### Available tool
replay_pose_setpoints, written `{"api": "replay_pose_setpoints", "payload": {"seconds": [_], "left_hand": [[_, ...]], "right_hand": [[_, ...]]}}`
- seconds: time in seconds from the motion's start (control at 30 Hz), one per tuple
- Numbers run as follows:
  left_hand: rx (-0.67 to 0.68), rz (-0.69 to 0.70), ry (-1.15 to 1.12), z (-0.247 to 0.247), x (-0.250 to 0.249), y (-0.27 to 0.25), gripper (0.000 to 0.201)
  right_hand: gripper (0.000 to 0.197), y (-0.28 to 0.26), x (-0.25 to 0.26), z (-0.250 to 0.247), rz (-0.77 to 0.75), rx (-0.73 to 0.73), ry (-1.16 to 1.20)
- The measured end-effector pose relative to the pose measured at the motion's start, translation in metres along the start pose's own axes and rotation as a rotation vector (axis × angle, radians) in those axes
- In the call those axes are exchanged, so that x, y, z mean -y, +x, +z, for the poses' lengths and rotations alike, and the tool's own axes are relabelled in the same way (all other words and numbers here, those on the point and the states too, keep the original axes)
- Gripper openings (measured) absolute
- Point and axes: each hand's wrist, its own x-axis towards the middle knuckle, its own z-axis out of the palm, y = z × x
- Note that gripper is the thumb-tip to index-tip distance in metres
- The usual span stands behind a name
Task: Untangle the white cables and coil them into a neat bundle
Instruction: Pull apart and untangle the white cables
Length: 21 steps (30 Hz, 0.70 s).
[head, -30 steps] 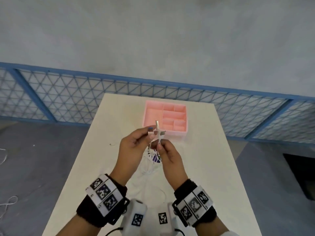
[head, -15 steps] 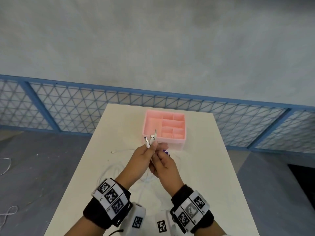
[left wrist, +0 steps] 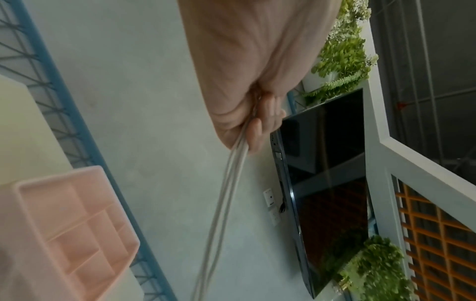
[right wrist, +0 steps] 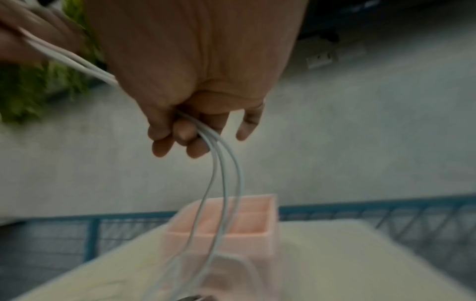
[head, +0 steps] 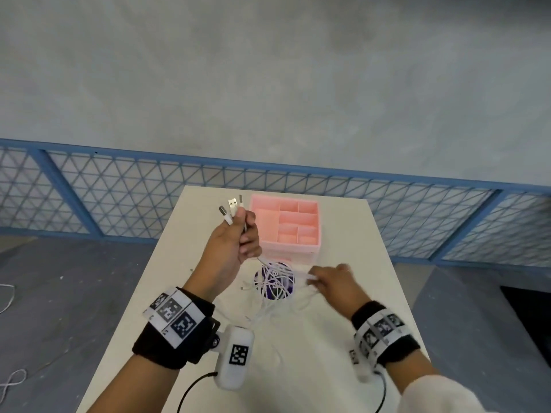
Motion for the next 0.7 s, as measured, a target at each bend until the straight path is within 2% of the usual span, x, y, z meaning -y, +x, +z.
{"api": "replay_pose_setpoints", "payload": {"seconds": [0.1,0.17,0.23,0.27,0.33,0.4,0.43,0.47,0.57,0.7], "left_hand": [[-0.013,0.052,-0.031,-0.008,-0.011,0.004,0.034],[-0.056,0.111,-0.091,-0.02,-0.019,0.007,0.035],[-0.118,0.171,-0.136,-0.043,-0.027,0.012,0.037],[-0.165,0.194,-0.13,-0.056,-0.029,0.015,0.038],[-0.299,0.218,-0.06,-0.085,-0.026,0.02,0.037],[-0.427,0.204,0.109,-0.108,-0.016,0.025,0.034],[-0.464,0.179,0.248,-0.115,-0.012,0.027,0.033],[-0.471,0.146,0.394,-0.117,-0.007,0.027,0.033],[-0.326,0.062,0.667,-0.102,0.007,0.02,0.034],[0.109,-0.073,0.887,-0.046,0.036,0.0,0.044]], "right_hand": [[0.025,0.014,-0.041,-0.051,0.221,-0.189,-0.253],[0.029,0.015,-0.05,-0.091,0.385,-0.433,-0.356],[0.036,0.012,-0.058,-0.109,0.465,-0.641,-0.354],[0.039,0.011,-0.058,-0.109,0.454,-0.615,-0.306],[0.037,0.008,-0.053,-0.086,0.354,-0.316,-0.069],[0.008,0.001,-0.039,-0.052,0.38,0.008,0.179],[0.011,-0.002,-0.032,-0.038,0.39,0.038,0.227],[0.022,-0.005,-0.03,-0.023,0.378,0.028,0.274],[0.036,-0.01,-0.015,0.004,0.295,0.036,0.16],[0.046,-0.003,0.02,0.022,0.119,0.076,0.023]]}}
